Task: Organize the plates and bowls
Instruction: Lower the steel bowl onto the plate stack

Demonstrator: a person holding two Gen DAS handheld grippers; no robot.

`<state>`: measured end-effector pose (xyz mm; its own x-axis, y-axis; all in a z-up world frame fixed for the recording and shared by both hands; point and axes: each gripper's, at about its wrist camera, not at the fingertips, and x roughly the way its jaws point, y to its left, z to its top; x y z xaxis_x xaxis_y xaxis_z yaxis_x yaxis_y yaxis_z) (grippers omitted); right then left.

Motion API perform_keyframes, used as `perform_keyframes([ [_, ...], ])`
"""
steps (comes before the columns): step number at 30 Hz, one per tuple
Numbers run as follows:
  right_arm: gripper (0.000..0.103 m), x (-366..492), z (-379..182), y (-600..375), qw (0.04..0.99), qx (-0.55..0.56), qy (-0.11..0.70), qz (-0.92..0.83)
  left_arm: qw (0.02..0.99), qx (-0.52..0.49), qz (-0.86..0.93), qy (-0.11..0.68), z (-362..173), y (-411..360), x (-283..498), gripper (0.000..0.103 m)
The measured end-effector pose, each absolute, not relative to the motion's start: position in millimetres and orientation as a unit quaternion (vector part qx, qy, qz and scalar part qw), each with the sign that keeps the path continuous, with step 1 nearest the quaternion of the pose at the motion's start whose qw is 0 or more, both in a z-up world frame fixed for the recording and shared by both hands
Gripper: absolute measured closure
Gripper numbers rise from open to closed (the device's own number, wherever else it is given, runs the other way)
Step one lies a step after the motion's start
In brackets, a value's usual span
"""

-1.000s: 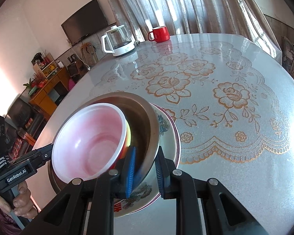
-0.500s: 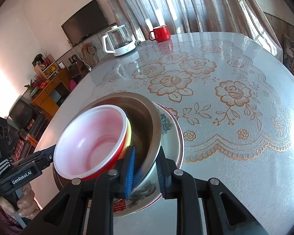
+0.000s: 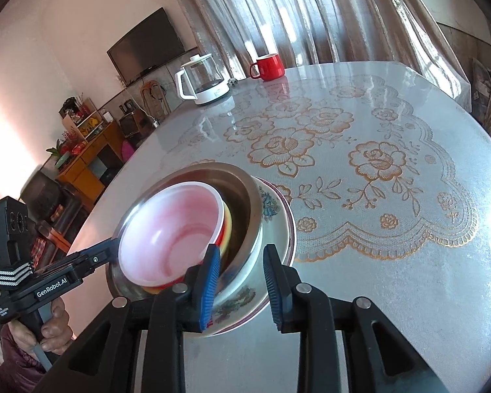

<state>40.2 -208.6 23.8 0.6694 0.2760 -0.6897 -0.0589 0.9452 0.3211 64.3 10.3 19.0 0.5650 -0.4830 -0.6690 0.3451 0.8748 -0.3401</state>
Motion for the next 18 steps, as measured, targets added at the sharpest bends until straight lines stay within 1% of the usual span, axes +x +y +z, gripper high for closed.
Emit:
perform_keyframes([
  [5,0.077,34.0,18.5,-207.5,0.899,0.149,0.396,0.11,0.882,-0.082,-0.237,0.399,20.4,10.5,59.8,0.079],
  [9,0.088,31.6,20.1,-197.7,0.905,0.129,0.392,0.108,0.883,-0.078,-0.235,0.398,21.0,9.1,58.0,0.079],
  [18,0.088,27.4,20.5,-192.8,0.903,0.125,0.395,0.112,0.883,-0.077,-0.232,0.4,21.4,6.4,57.4,0.079],
])
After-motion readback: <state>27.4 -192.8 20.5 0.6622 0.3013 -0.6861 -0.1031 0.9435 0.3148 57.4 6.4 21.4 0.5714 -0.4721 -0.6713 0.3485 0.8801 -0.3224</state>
